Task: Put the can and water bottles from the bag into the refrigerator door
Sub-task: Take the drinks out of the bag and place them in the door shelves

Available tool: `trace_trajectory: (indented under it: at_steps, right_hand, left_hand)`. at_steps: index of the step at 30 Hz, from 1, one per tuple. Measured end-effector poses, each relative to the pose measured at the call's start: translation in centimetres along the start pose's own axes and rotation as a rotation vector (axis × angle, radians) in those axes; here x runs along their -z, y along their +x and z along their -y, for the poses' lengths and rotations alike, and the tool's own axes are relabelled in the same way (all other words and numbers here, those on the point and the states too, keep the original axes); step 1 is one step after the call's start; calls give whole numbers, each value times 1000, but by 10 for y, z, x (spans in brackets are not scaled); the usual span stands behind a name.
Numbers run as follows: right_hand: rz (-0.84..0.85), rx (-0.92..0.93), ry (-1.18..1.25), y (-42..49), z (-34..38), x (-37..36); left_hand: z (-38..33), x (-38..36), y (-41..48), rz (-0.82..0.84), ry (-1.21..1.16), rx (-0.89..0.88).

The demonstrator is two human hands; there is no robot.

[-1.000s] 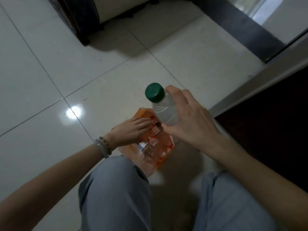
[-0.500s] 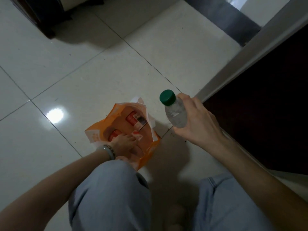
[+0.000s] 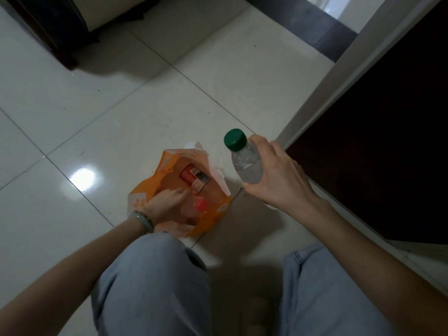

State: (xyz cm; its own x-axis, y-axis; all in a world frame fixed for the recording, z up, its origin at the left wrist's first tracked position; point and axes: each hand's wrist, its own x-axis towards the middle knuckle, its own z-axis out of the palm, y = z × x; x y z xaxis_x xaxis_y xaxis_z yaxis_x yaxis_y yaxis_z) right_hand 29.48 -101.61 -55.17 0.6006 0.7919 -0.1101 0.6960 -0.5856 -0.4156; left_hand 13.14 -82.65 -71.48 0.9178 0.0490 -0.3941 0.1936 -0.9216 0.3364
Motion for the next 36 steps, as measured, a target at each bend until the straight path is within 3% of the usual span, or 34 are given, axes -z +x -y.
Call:
trace_trajectory:
  at_steps: [3, 8, 12, 17, 21, 27, 36]
  right_hand:
    - [-5, -4, 18, 0, 6, 5]
    - [-9, -39, 104, -3, 27, 39]
    - [16, -101, 144, -26, 62, 106]
    - [9, -188, 233, -78, 117, 229]
    - [21, -242, 268, -122, 157, 331]
    - [-108, -341, 343, -188, 189, 462]
    - [-406, -606, 266, -274, 191, 549]
  left_hand:
    - [9, 18, -12, -112, -191, 152]
    - [-7, 83, -40, -257, -330, 173]
    - [-53, 176, -79, -346, -388, 214]
    - [-124, 297, -137, -291, -390, 202]
    - [-180, 385, -179, -190, -371, 149]
    - [-278, 510, -228, -159, -333, 1]
    - [-397, 606, -213, -119, -183, -416]
